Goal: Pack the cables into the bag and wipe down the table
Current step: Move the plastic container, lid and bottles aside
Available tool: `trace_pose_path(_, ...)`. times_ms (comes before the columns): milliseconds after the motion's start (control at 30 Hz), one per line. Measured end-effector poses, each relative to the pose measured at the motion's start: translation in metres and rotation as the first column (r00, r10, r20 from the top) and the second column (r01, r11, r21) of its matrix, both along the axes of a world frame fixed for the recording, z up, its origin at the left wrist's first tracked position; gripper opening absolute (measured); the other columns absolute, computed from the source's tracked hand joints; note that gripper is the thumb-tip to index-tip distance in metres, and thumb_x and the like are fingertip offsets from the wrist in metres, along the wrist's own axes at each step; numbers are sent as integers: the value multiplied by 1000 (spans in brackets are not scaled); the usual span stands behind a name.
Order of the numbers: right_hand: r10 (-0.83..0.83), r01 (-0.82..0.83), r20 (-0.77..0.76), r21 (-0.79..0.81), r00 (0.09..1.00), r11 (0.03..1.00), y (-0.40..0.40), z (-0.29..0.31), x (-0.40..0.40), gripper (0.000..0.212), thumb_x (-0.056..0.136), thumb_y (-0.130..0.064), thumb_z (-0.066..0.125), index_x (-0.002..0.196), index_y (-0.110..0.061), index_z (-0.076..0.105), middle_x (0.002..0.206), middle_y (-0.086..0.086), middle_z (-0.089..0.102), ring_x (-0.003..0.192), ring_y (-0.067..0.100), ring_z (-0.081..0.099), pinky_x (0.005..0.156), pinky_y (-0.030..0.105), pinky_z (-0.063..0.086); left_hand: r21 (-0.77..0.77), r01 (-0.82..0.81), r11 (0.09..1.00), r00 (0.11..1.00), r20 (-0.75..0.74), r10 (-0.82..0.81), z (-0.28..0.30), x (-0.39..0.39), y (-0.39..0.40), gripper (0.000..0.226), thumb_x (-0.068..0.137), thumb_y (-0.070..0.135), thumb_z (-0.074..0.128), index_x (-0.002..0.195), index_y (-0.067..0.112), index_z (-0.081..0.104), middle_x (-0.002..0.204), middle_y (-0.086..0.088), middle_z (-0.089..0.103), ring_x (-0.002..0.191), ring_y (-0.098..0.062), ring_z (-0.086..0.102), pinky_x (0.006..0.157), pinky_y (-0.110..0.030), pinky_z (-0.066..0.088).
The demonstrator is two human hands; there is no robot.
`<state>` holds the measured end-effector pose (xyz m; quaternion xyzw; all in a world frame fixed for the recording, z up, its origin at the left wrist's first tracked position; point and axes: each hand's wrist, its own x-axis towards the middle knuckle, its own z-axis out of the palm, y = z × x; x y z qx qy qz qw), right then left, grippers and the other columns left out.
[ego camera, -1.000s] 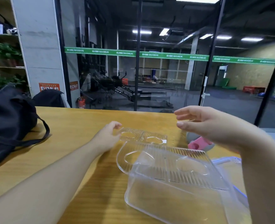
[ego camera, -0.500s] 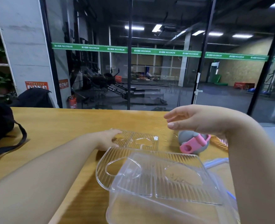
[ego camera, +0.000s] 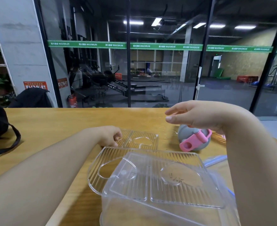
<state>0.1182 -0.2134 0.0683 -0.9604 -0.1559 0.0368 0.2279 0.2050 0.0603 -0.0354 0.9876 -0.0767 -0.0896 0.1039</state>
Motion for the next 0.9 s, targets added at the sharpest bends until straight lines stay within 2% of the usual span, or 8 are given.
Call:
trace_pose_path(167,-19,19,0,43,1000,999,-6,1,-2,46,83,-58,56,124,-40,54,127,-13,56,113,13,52,103,39,38,11,-25,1000,999,-38,25,2,5,1,34,85,17,65,117,17,53,104,6,52,104,-15,53,97,-30,42)
trace_pose_path(267,-20,20,0,62,1000,998,-7,0,-1,45,83,-57,57,124,-39,55,126,-12,57,116,13,52,105,41,38,9,-19,1000,998,-57,20,3,4,3,32,85,18,65,114,18,53,100,7,52,97,-13,52,89,-24,43)
trace_pose_path(367,-10,11,-11,52,1000,999,-5,-1,1,47,83,-58,56,126,-38,54,127,-11,57,118,14,52,106,42,37,-28,-39,999,990,-136,35,7,1,9,24,84,14,65,103,22,52,95,5,50,88,-14,50,80,-28,46)
trace_pose_path(433,5,-4,-15,45,1000,999,-3,-2,3,47,83,-58,55,126,-37,54,127,-11,57,118,14,52,106,42,37,-76,-38,996,985,-169,24,11,-2,9,26,83,17,67,100,28,51,100,4,49,91,-14,51,77,-28,48)
trace_pose_path(500,14,-13,-18,52,1000,999,-1,-3,4,47,84,-57,55,126,-37,54,125,-11,58,117,14,53,106,41,38,-79,21,997,997,-77,-27,14,-4,2,33,79,32,71,105,35,52,110,6,46,105,-14,47,85,-30,44)
trace_pose_path(567,13,-12,-24,50,1000,999,0,-5,5,46,84,-57,56,125,-36,55,125,-11,58,116,14,53,106,41,38,-62,103,993,994,27,-102,14,-3,-12,37,74,45,70,107,44,53,116,7,43,114,-13,35,99,-41,33)
trace_pose_path(700,1,0,-34,40,999,999,-3,-5,5,47,84,-57,55,127,-36,54,126,-11,58,117,14,53,105,41,38,1,181,984,984,6,-181,3,2,-35,47,76,52,65,120,47,50,126,4,35,119,-18,28,107,-50,26)
trace_pose_path(900,3,-1,-56,31,998,1000,-3,-7,7,45,84,-58,55,125,-38,53,122,-12,60,110,11,57,102,41,42,-67,241,968,969,77,-236,-10,7,-35,40,76,54,64,114,43,61,118,13,41,115,-9,30,104,-37,26)
